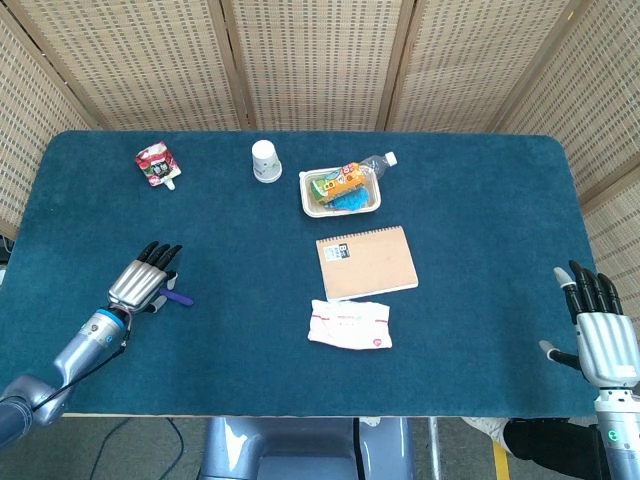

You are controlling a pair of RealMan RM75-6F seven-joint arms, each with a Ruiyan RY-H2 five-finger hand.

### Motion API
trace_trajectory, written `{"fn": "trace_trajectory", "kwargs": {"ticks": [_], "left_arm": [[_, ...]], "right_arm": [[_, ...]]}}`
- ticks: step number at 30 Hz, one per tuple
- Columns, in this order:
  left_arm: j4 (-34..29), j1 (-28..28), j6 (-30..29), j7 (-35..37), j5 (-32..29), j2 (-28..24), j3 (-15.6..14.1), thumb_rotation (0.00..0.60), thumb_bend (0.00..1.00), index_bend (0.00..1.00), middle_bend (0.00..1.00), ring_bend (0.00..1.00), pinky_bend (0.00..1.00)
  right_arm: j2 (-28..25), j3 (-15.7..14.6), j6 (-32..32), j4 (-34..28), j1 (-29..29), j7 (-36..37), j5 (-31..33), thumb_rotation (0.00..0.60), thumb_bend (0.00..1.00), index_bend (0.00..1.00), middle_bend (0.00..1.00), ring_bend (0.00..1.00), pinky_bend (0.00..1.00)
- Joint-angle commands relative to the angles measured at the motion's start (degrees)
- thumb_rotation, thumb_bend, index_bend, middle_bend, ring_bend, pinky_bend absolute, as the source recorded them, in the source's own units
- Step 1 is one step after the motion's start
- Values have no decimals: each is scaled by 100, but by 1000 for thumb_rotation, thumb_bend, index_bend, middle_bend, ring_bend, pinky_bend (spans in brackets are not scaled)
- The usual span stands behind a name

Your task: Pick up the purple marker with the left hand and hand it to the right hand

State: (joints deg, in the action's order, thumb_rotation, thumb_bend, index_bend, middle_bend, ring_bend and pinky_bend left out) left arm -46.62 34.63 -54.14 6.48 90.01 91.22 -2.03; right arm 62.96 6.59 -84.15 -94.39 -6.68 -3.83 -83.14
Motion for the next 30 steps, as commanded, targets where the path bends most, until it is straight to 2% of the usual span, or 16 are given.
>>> {"fn": "trace_trajectory", "kwargs": {"ticks": [1,30], "left_arm": [[1,15,64,-48,-37,17,-6,600,372,512,0,0,0],[-86,62,184,-270,-242,41,18,600,413,527,0,0,0]], "right_arm": [[1,-3,1,2,1,3,-1,600,0,64,0,0,0],[-30,-8,15,-5,-1,82,7,600,0,69,0,0,0]]}}
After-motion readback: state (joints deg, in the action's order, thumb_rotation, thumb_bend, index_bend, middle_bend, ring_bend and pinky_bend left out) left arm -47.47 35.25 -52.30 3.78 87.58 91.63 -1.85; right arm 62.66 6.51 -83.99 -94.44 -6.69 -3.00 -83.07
